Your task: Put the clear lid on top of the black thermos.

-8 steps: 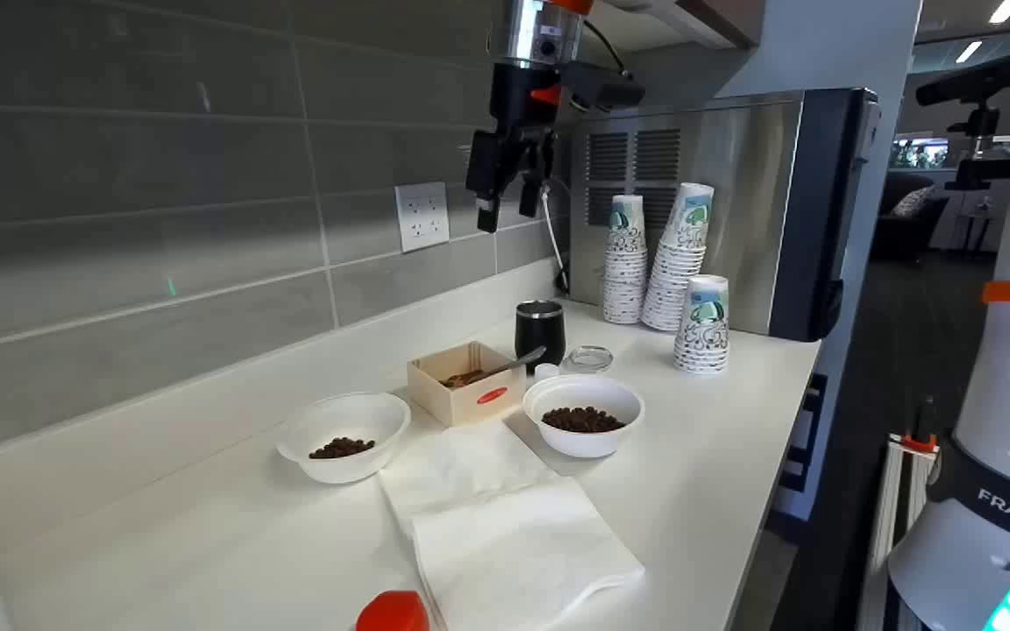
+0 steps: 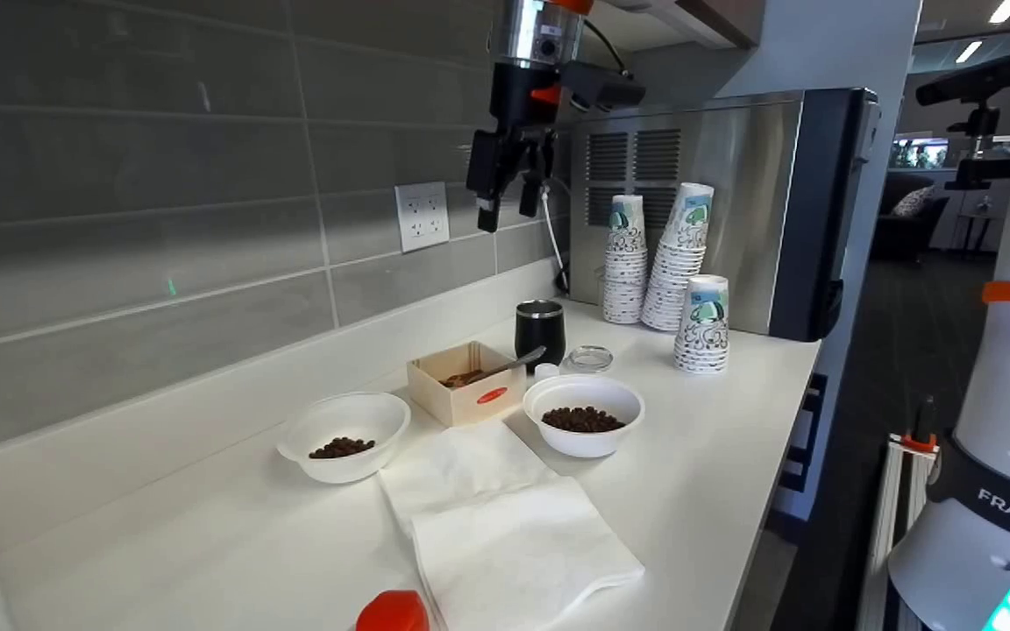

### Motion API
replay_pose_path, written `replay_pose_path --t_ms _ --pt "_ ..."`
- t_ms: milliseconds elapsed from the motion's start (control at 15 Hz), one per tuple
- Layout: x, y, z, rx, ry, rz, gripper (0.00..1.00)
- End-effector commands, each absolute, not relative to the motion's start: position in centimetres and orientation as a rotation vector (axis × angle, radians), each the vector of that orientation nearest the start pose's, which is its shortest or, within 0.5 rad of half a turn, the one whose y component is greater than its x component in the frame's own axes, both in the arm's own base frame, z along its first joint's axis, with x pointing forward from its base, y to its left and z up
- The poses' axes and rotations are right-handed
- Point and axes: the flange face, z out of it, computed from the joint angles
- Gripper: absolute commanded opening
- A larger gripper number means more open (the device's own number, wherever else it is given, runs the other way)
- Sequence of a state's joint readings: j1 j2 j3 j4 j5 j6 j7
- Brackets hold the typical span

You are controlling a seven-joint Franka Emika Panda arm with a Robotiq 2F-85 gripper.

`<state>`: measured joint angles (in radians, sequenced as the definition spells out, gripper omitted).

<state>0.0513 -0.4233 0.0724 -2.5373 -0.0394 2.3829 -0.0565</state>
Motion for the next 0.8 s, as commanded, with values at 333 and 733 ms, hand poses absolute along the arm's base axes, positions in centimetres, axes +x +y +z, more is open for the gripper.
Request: replay_pose_path --t_ms 333,733 --pt "43.2 -2.1 43.8 -3.046 -0.416 -0.373 1.00" --pt "43.1 -10.7 41.0 -2.995 -0.535 -0.222 1.00"
